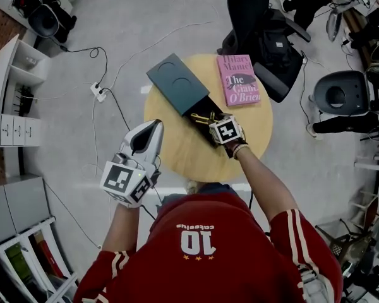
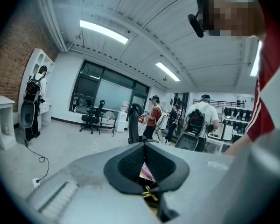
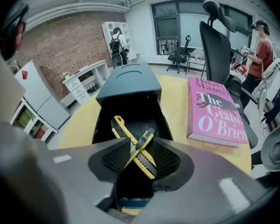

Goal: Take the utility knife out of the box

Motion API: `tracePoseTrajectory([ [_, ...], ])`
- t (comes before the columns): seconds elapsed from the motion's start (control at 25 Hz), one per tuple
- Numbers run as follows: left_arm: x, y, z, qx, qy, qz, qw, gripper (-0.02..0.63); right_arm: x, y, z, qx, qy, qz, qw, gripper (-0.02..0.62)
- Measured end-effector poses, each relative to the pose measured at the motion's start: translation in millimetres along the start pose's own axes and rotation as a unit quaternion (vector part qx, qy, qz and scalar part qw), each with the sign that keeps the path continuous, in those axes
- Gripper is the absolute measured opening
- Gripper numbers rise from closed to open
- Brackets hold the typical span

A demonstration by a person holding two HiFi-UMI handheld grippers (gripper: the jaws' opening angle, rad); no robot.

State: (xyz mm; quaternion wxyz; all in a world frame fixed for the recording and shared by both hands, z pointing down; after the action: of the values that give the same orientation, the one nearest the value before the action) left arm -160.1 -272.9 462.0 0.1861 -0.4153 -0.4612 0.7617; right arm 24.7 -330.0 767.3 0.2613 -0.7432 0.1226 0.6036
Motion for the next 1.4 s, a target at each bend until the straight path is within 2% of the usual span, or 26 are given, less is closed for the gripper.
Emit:
tracePoseTrajectory([
  [0.48, 2.3, -7.4, 7.6, 0.012, 0.007, 0.001, 0.9999, 0.003, -14.3, -1.1, 4.7, 0.027, 0.009, 0.056, 0.998, 0.123],
  [0.56, 4.4, -8.6, 7.5, 0.013, 0.008, 0.001, 0.9999, 0.003, -11.4, 1.3, 7.0, 0.028, 0.004, 0.048, 0.998, 0.069],
  [0.6, 5.6, -9.1, 7.3, 0.014, 0.008, 0.0, 0.9999, 0.003, -10.0, 2.8, 7.3, 0.031, -0.001, 0.043, 0.999, 0.063],
  [0.8, 9.6, -10.3, 7.1, 0.014, 0.01, 0.001, 0.9999, 0.003, -7.3, 4.3, 4.2, 0.041, -0.013, 0.037, 0.998, 0.063],
  [1.08, 18.7, -11.3, 4.2, 0.01, 0.012, -0.004, 0.9999, 0.003, 1.0, -1.9, 1.1, 0.012, -0.016, 0.017, 1.0, 0.061],
  [1.4, 33.2, -9.0, -5.9, 0.002, 0.013, -0.016, 0.9998, 0.003, 28.4, 1.6, 8.3, 0.01, -0.019, -0.027, 0.999, 0.06],
])
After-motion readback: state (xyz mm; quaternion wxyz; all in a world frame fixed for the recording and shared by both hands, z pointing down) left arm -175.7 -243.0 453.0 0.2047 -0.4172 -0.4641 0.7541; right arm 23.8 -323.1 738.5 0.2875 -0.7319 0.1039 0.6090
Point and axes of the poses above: the fingertips, and each gripper's own axes: x backward along the fingers, z to its left, y out of its top, the point moved 2 cm from there along x, backward along the fingers, and after that the axes turned 15 degrees about z, right-handed, at the moved point
